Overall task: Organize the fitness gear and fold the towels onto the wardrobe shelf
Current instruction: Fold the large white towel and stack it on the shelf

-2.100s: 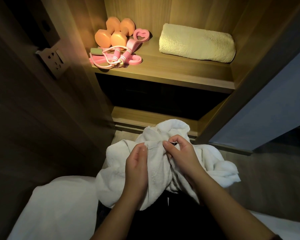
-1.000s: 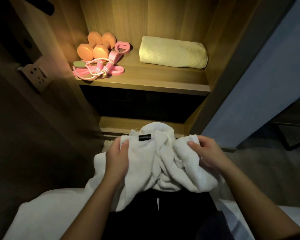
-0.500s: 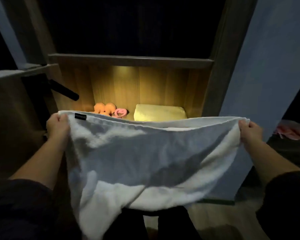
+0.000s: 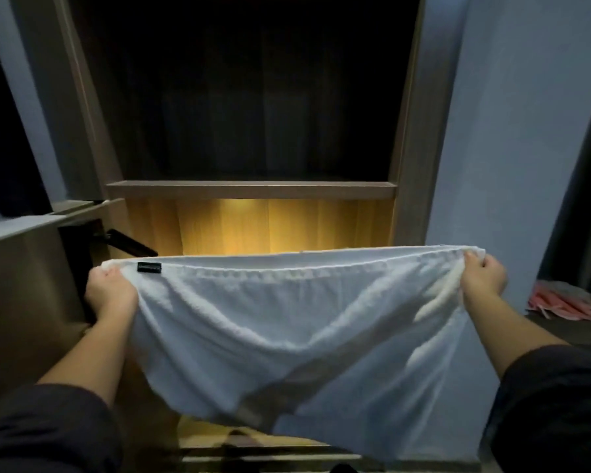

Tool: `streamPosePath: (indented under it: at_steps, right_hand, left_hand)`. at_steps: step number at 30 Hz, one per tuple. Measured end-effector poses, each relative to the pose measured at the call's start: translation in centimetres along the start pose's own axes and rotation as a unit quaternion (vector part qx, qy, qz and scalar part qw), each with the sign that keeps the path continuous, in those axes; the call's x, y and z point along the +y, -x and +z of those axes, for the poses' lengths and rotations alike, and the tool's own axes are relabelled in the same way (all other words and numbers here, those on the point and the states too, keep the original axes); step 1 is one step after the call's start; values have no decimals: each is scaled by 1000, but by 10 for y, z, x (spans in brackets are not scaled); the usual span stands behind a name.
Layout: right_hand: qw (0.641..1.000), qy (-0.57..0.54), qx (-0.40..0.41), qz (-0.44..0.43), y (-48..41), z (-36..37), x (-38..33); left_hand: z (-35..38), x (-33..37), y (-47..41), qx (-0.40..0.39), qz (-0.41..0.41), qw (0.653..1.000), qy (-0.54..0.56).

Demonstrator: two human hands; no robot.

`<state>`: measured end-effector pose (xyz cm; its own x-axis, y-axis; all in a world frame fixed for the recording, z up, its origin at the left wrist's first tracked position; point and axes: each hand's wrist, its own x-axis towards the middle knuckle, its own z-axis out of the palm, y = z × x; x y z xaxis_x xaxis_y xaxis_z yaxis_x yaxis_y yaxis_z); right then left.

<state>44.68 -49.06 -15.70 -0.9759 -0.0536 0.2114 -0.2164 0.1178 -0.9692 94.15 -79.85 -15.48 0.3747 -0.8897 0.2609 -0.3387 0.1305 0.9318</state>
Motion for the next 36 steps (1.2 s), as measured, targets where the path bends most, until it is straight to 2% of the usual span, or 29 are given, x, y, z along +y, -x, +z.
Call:
streamPosePath:
  at_steps: [3, 6, 7, 11, 15, 20, 24, 27, 32, 36]
  right_hand:
    - [1000, 5, 22, -9, -2, 6, -10]
    - [994, 14, -73, -85, 10, 25, -23]
    - [992, 17, -81, -93, 12, 27, -23]
    - [998, 57, 17, -33, -2, 13, -6]
    - [998, 63, 15, -9, -2, 22, -4]
    - [998, 64, -23, -4, 3, 30, 9]
    - [998, 65, -1, -2, -1, 25, 11]
    - [995, 98, -7, -13, -2, 23, 9]
    - [996, 92, -2, 3, -2, 21, 15]
    - [997, 78, -17, -10, -2, 14, 20]
  left_hand:
    - [7, 16, 2, 17, 45, 998, 31]
    - [19, 32, 12, -33, 120, 992, 36]
    - [18, 31, 11, -31, 124, 991, 36]
    - [0, -2, -10, 46, 4, 999, 14]
    - [5, -9, -5, 28, -30, 999, 8]
    - [9, -14, -1, 15, -17, 1000, 5]
    - [4, -23, -17, 30, -65, 997, 5]
    - [5, -28, -16, -4, -43, 999, -8]
    - [5, -26, -17, -33, -26, 999, -24]
    - [2, -26, -17, -23, -12, 999, -20]
